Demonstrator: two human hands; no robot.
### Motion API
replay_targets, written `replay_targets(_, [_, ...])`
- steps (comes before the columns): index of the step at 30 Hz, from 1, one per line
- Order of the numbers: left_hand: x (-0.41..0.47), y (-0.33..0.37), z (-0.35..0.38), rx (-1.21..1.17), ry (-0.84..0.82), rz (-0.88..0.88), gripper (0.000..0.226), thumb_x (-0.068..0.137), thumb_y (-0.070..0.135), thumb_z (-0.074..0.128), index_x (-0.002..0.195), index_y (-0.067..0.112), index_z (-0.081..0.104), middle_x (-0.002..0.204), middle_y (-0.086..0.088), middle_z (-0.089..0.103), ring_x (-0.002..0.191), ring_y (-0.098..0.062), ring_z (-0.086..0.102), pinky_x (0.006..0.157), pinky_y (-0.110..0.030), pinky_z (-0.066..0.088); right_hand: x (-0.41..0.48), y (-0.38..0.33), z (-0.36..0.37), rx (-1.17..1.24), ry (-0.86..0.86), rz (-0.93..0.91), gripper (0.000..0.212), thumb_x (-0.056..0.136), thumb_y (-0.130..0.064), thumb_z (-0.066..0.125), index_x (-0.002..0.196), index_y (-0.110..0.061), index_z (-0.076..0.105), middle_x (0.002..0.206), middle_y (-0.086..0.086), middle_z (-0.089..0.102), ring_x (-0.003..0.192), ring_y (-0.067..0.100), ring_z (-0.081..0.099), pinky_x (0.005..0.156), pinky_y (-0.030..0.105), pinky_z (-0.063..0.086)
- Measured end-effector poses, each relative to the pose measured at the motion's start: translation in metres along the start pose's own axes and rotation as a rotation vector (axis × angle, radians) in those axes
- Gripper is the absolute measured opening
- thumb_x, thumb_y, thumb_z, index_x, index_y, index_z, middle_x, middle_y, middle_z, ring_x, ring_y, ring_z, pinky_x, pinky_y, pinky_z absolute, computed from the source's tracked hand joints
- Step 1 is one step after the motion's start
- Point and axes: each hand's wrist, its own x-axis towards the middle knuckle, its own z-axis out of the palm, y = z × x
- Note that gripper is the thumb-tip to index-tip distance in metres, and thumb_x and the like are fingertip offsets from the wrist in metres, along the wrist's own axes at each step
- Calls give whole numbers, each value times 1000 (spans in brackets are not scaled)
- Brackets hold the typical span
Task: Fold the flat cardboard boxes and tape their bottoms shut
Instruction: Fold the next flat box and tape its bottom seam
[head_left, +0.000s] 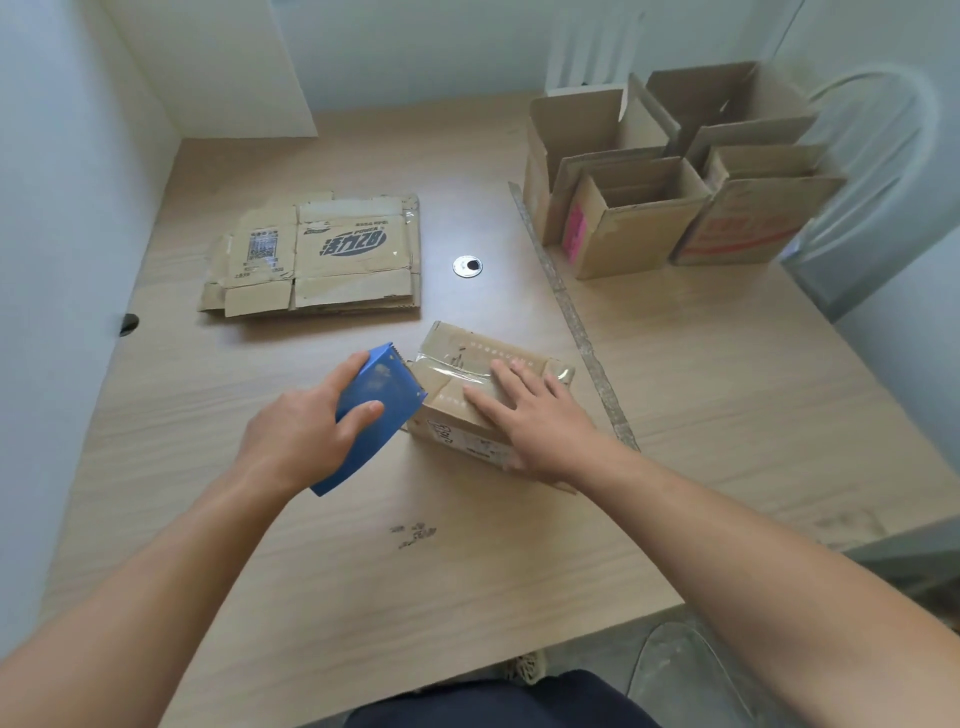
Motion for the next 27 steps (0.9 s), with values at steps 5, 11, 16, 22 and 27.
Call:
replay_targets(5, [-4, 0, -3, 16, 7, -9, 58, 95, 61, 41, 148, 54, 19, 90, 1, 64, 79, -25, 58, 56, -32, 41, 0, 18, 1, 29, 62, -53, 80, 96, -29, 57, 155, -42, 5, 166, 4, -2, 152, 24, 1, 120, 47, 11])
replay_targets(11, [-11, -4, -4, 16, 19, -1, 58, 94, 60, 44, 147, 56, 19, 93, 3, 63, 80, -24, 57, 58, -32, 42, -6, 34, 5, 46, 83, -127, 67, 98, -37, 53, 155, -39, 18, 164, 1, 14, 149, 25, 16, 119, 43, 12])
replay_targets(16, [-18, -14, -5, -31, 9, 22, 59, 94, 56, 49, 146, 58, 21, 111, 7, 66, 89, -21, 58, 67, -36, 50, 10, 3, -13, 174, 184, 90, 73, 85, -80, 35, 149, -51, 16, 142, -4, 36, 129, 24, 32, 101, 49, 28])
replay_targets(22, [-25, -28, -8, -64, 16, -11, 60, 92, 56, 51, 145, 59, 23, 113, 9, 66, 92, -21, 59, 75, -38, 52, 26, -48, -7, 189, 108, 163, 63, 95, -65, 36, 151, -45, 14, 160, -3, 5, 142, 31, 8, 109, 72, 1])
replay_targets(27, [-30, -40, -9, -95, 18, -33, 60, 93, 55, 52, 145, 58, 24, 114, 9, 66, 92, -21, 60, 77, -40, 53, 31, -43, -14, 103, 73, -15, 61, 102, -36, 45, 155, -33, 16, 164, -4, 7, 150, 28, 5, 115, 65, 5])
